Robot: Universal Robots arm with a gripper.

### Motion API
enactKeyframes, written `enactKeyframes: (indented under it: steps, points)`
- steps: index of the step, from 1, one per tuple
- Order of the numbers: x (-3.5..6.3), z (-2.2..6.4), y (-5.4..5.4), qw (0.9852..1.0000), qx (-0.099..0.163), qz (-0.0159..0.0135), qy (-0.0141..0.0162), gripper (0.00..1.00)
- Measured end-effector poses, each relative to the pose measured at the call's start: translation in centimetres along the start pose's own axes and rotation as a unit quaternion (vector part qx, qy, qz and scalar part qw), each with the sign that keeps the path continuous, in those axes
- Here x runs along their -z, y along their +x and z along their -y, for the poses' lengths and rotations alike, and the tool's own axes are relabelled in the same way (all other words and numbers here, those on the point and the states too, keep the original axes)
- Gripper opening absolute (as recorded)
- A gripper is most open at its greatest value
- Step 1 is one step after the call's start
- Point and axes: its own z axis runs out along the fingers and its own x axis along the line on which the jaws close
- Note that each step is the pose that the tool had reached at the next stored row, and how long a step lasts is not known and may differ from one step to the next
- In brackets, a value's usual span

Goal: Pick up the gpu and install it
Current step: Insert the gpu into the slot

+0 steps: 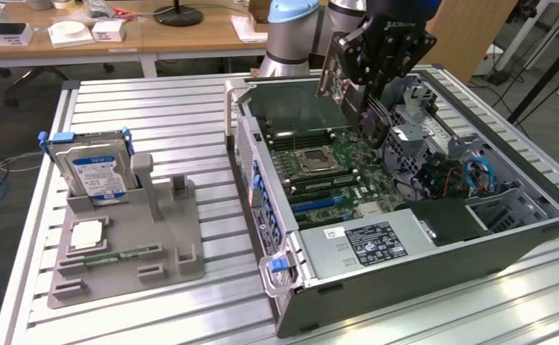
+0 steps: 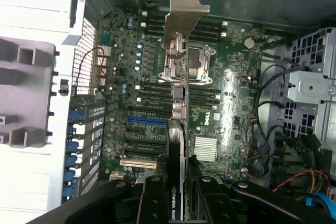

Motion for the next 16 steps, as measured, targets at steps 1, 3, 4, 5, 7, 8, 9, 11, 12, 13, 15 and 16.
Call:
enactKeyframes:
  steps: [1,3,4,5,7,8,9,11,12,13,15,16]
  points:
    - [0.0,0.0,0.0,1.0,0.004,-0.0002,0.0,0.26]
    - [0.0,0.0,0.0,0.9999,0.011,-0.0005,-0.0002,0.26]
    - [-0.01,0.0,0.0,0.9999,0.015,-0.0006,-0.0003,0.26]
    - [-0.01,0.0,0.0,0.9998,0.018,-0.0008,-0.0004,0.26]
    - [-0.02,0.0,0.0,0.9997,0.025,-0.001,-0.0006,0.26]
    - [-0.02,0.0,0.0,0.9996,0.028,-0.0012,-0.0006,0.26]
    - [-0.02,0.0,0.0,0.9995,0.032,-0.0014,-0.0007,0.26]
    - [-0.02,0.0,0.0,0.9993,0.038,-0.0016,-0.0008,0.26]
    - [-0.03,0.0,0.0,0.9991,0.041,-0.0018,-0.0009,0.26]
    - [-0.03,0.0,0.0,0.999,0.045,-0.0019,-0.001,0.26]
    - [-0.03,0.0,0.0,0.9987,0.051,-0.0022,-0.0012,0.26]
    - [-0.03,0.0,0.0,0.9985,0.055,-0.0023,-0.0012,0.26]
